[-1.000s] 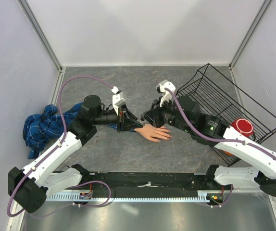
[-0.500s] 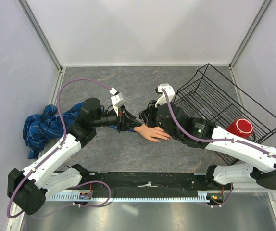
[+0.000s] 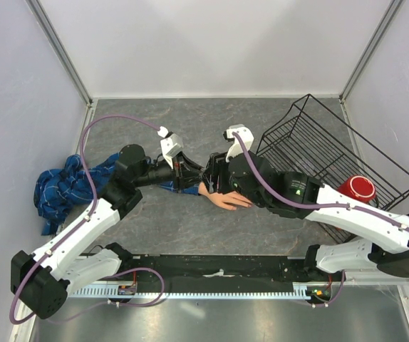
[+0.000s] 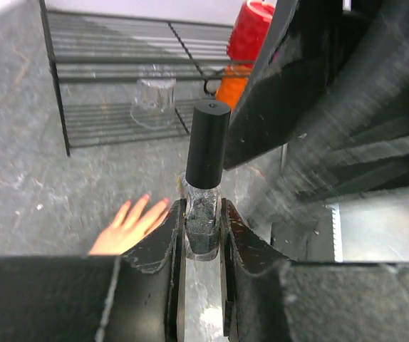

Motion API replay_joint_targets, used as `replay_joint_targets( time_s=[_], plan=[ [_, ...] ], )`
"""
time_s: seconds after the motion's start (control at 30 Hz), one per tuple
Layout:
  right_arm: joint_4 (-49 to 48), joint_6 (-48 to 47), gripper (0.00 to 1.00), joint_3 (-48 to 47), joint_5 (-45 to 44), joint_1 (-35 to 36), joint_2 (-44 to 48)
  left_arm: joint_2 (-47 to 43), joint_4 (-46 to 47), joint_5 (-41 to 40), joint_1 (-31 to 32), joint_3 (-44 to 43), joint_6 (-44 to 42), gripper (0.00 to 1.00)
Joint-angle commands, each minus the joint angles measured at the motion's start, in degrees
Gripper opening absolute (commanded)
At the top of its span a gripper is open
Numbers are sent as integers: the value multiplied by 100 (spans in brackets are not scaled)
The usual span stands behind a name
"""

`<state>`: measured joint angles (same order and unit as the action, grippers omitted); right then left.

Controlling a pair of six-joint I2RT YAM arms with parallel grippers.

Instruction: Paint the nails

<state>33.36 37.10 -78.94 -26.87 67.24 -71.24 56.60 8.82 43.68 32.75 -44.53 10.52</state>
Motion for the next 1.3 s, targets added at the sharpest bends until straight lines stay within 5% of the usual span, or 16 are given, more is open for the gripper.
replay_joint_targets(
  time_s=[0.0, 0.17, 0.3, 0.47, 0.63, 1.07, 1.27],
  plan=[
    [583, -282, 63, -569, 33, 52, 101, -18, 454, 88, -6, -293, -112, 2],
    [794, -572, 82, -720, 41, 52, 513, 36, 445, 228, -6, -337, -77, 2],
    [917, -1493, 85, -746, 793, 35, 761, 88, 507, 763, -6, -389, 46, 2],
    [935, -2838, 73, -904, 2474, -18, 796, 299, 1270, 2342, -6, -433, 808, 2],
    [1269, -3051, 64, -1449, 3388, -492, 445, 343, 1833, 2961, 3, -381, 1215, 2],
    [1199, -3104, 52, -1520, 4515, -1029, 181, 352, 1887, 2927, 56, -363, 1294, 2],
    [1111, -3095, 38, -1441, 4533, -1029, 102, 378, 1869, 2813, 56, -354, 1303, 2]
  ],
)
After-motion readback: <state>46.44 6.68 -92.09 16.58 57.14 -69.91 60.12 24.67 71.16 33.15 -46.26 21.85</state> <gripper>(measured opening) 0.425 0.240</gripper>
